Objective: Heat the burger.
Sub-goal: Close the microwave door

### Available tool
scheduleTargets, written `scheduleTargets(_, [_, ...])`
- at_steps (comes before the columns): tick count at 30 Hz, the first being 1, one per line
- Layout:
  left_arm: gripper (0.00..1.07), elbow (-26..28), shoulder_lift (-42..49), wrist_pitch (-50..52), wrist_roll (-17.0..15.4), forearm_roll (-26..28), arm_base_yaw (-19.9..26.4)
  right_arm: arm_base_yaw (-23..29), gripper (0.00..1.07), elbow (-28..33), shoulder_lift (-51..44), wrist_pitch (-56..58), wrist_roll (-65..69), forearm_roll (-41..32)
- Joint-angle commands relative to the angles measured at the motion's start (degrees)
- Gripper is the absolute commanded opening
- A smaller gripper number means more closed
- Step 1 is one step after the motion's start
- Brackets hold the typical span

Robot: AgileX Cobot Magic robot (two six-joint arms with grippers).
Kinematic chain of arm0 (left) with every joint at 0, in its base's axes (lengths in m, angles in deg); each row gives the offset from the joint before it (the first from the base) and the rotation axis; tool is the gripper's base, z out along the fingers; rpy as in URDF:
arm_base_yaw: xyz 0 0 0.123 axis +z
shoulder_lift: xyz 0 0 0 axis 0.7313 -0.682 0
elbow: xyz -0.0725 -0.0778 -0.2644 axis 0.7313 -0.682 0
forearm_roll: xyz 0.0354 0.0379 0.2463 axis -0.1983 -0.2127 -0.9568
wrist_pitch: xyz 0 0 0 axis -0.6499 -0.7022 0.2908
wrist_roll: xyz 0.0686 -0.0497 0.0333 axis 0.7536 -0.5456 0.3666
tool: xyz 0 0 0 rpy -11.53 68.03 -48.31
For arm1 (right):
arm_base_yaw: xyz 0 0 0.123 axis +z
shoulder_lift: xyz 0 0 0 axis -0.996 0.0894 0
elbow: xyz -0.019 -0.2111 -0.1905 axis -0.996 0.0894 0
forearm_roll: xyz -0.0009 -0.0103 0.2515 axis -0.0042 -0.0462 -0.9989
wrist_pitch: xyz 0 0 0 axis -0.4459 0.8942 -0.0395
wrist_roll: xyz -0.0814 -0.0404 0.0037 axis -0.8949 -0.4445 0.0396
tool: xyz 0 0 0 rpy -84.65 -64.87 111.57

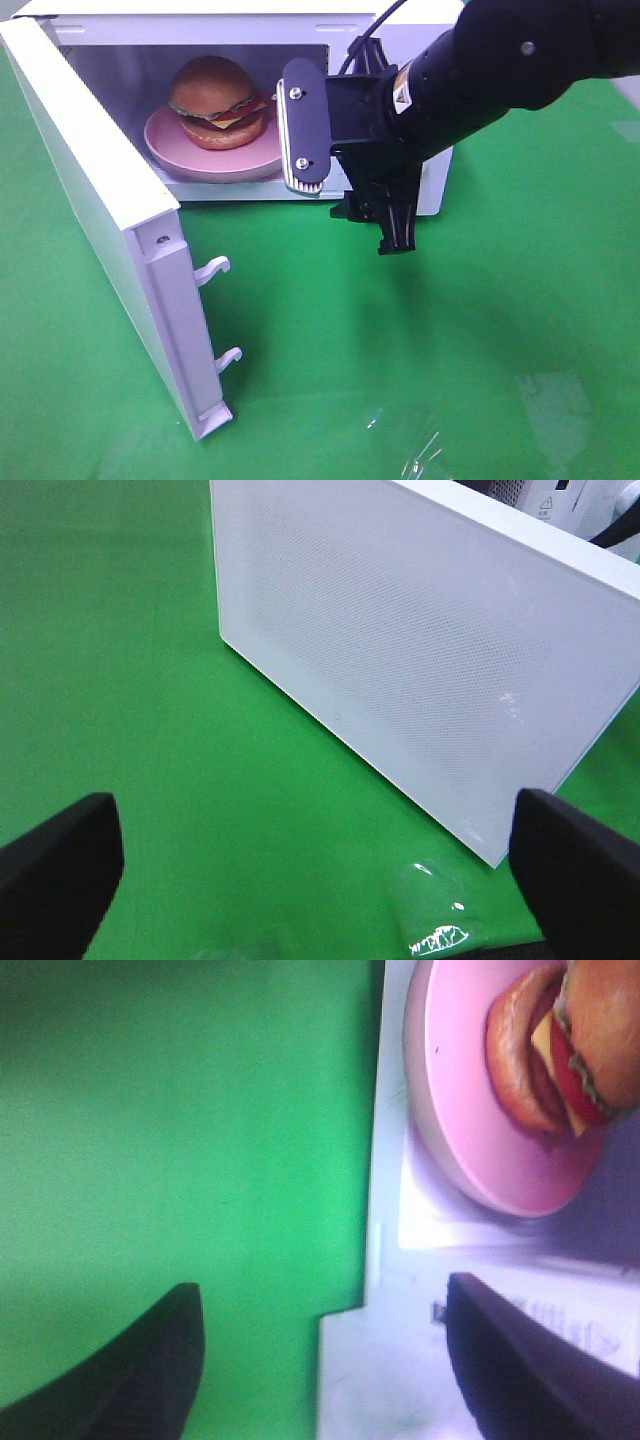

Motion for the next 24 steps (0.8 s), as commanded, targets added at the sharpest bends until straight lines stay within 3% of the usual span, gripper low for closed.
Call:
scheduleTargets(1, [0.96,-0.2,0.2,1.0,-0.1,-0.1,-0.1,-0.1,0.68,2.6,-4.6,3.2,8.7,-0.1])
scheduleTargets(9, [0.96,-0.2,0.2,1.0,-0.1,-0.1,-0.1,-0.1,0.69,7.0,-12.2,9.2,26.8,-0.2])
scheduleTargets(13, [0.96,-0.2,0.2,1.0,-0.1,-0.1,-0.1,0.0,0.79,10.1,-17.8,17.9,42.0,-0.6])
scheduleTargets(24, [0.96,-0.2,0.2,1.0,-0.1,-0.1,-0.1,0.1,0.78,11.7,-26.0,35.2,55.7,-0.6])
